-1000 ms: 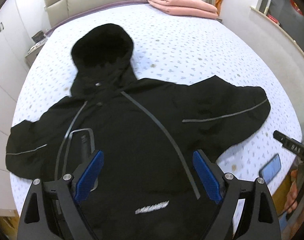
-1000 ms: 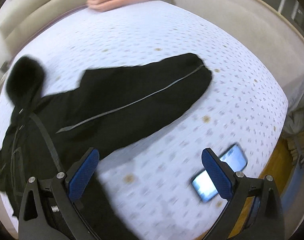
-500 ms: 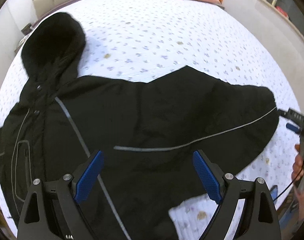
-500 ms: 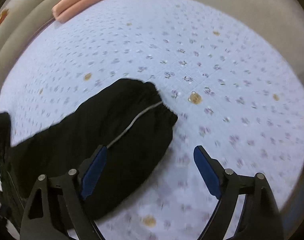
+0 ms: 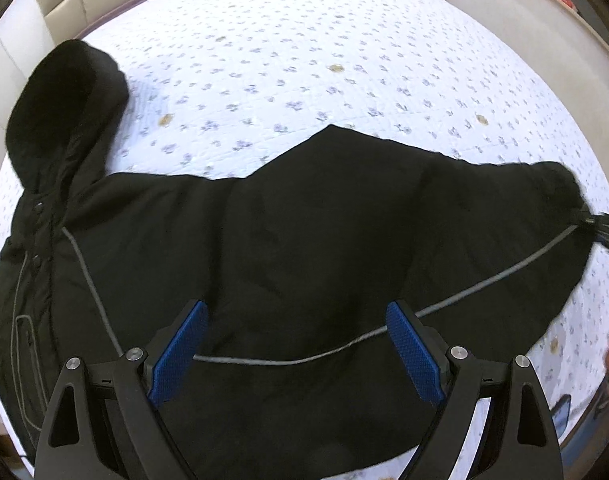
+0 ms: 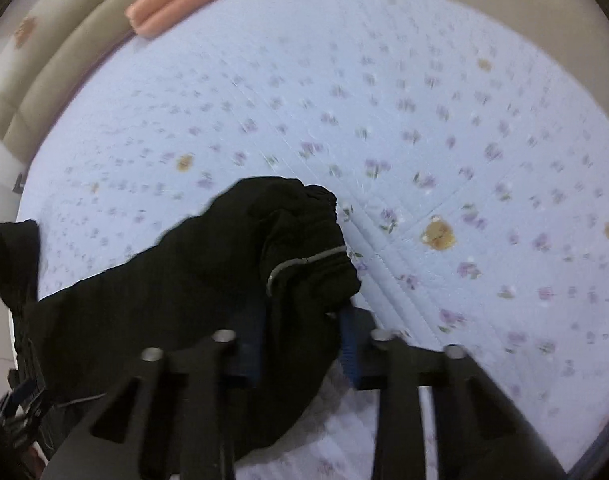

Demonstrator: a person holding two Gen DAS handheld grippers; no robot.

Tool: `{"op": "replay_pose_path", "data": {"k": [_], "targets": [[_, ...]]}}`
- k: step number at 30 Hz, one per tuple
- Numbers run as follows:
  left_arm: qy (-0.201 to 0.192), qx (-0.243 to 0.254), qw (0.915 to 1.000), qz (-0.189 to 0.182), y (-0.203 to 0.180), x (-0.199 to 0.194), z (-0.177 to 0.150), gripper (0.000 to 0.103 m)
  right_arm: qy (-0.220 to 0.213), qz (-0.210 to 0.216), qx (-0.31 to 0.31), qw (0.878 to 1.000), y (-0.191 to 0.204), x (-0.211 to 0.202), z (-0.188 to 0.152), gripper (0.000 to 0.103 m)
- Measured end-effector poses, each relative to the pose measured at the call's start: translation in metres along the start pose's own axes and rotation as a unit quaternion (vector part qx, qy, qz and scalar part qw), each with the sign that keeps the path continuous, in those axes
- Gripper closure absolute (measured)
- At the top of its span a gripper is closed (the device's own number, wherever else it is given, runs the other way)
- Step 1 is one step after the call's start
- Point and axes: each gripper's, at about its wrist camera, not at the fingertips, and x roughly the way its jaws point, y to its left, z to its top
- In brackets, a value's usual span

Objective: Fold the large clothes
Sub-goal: 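Grasp the black jacket's sleeve cuff with the right gripper, then carry the sleeve cuff across the jacket body toward the left gripper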

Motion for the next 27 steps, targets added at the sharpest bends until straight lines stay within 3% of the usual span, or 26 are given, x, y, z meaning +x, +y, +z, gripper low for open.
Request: {"op": "replay_pose_path", "data": {"k": [4,7,10,17,22,27], "targets": [[0.005,0.01,0.9996,-0.025,-0.013,0.013,0.004,0.012,-0.047,-0.02,-0.01,0.999,-0.004,-0.049,-0.015,0.078],[0.025,0.009,0.9993,-0.027,-0.019,0.039,0.001,0.012,-0.018,-0.033,-0.007,0.999,-0.01,-0.035,-0.027,0.078],[0.032,0.014,0.9993,-0.012,-0.023,0.059,-0.003,0.01,0.034,-0.041,0.002,0.999,-0.019,0.007,-0.035,0.078],[0.02,-0.002,0.9997,-0.014,-0.011,0.038,-0.002,0.011,0.038,-0.029,-0.011,0.999,-0.012,-0.003,-0.022,0.079],[0.006,-0.014,0.9998,-0.014,0.016,0.01,-0.017,0.011,0.009,0.009,-0.016,1.0,0.008,-0.035,-0.017,0.082],[-0.002,-0.024,0.9997,-0.007,0.054,-0.006,-0.039,0.011,-0.006,0.059,-0.022,0.998,0.055,-0.06,-0.02,0.084]]}}
